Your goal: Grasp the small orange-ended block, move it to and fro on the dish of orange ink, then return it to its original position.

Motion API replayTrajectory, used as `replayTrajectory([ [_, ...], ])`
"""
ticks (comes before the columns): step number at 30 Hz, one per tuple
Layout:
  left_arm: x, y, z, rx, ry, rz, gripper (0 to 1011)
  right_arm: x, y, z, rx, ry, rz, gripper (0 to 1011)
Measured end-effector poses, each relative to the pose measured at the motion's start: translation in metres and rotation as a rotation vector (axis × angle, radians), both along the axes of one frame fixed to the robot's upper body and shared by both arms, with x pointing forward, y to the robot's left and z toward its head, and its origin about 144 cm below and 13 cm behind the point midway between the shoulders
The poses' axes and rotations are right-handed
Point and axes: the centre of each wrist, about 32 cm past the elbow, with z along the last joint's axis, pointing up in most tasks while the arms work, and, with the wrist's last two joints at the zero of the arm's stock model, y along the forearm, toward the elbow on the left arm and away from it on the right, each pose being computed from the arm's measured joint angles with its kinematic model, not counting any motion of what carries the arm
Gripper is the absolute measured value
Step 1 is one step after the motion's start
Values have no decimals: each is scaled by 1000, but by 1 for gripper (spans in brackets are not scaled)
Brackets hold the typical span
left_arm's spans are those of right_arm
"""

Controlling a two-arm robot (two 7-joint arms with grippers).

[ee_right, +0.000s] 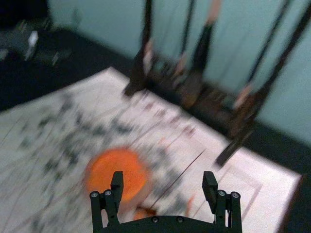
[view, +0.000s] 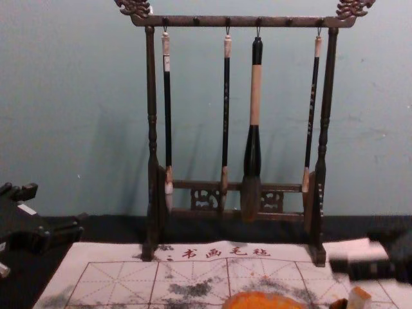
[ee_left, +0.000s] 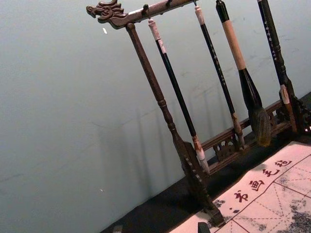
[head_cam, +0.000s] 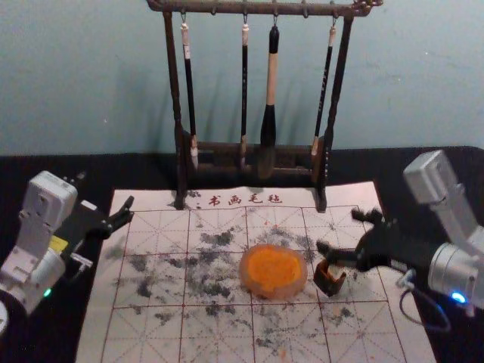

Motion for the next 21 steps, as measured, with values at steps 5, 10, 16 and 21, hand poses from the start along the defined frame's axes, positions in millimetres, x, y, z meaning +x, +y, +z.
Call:
replayTrajectory([
  [5,0,0,0,0,0,0,1001,-5,4,3,53,-162,-129,1002],
  [10,0,0,0,0,0,0,1001,-13,3,-5,17,-264,-245,1002],
  [16,0,0,0,0,0,0,1001,-28,6,-39,-77,-305,-408,1002],
  [21,0,0,0,0,0,0,1001,-36,9,-68,-108,-284,-483,1002],
])
